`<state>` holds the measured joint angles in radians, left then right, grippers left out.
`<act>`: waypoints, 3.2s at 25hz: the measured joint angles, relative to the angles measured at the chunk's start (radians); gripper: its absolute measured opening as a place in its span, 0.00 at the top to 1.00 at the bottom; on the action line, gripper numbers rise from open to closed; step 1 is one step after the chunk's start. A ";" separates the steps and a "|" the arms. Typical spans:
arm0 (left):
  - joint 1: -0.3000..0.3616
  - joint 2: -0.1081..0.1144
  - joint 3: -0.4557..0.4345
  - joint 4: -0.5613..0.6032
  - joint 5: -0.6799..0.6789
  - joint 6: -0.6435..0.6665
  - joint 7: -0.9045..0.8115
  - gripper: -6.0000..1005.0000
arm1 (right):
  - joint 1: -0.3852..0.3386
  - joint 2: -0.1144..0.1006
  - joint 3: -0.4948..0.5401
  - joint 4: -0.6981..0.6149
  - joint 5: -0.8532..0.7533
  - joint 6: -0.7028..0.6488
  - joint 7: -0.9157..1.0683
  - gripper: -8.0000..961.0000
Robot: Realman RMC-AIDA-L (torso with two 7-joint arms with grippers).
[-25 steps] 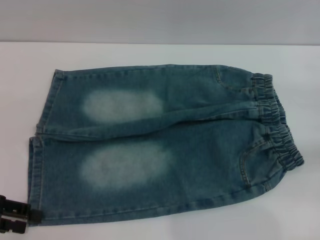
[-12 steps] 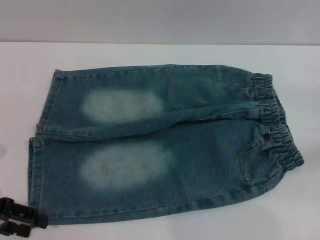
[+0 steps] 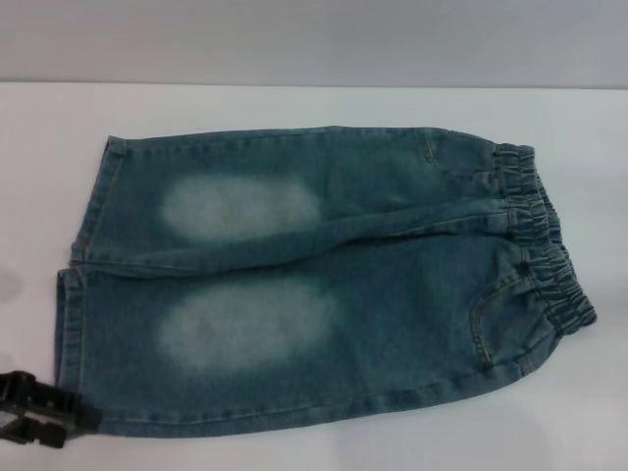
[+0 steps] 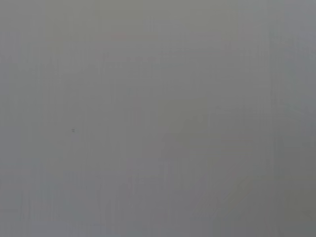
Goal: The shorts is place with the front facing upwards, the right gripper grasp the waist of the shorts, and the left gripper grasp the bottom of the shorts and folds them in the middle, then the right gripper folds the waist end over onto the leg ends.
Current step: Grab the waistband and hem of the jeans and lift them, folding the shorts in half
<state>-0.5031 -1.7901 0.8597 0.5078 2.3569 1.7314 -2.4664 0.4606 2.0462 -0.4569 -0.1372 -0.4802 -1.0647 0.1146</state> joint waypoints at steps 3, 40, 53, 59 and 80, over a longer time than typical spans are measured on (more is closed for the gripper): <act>-0.008 0.000 -0.012 0.000 -0.001 0.000 0.001 0.27 | 0.001 0.000 0.000 0.000 0.000 0.000 -0.001 0.42; -0.037 -0.007 -0.121 0.007 0.004 0.031 0.032 0.28 | 0.007 -0.003 -0.013 0.008 -0.011 0.003 0.006 0.42; -0.049 -0.005 -0.117 0.012 0.049 -0.010 0.006 0.68 | 0.008 -0.002 -0.013 0.008 -0.011 0.000 0.007 0.42; -0.054 -0.006 -0.124 0.012 0.051 -0.010 0.004 0.87 | 0.003 0.000 -0.012 0.008 -0.007 0.000 0.008 0.42; -0.147 -0.094 -0.320 0.063 0.038 -0.101 0.009 0.98 | -0.065 -0.071 -0.103 -0.389 -0.828 -0.063 1.189 0.42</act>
<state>-0.6503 -1.8836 0.5392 0.5710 2.3948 1.6303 -2.4574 0.3957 1.9748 -0.5594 -0.5257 -1.3086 -1.1275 1.3033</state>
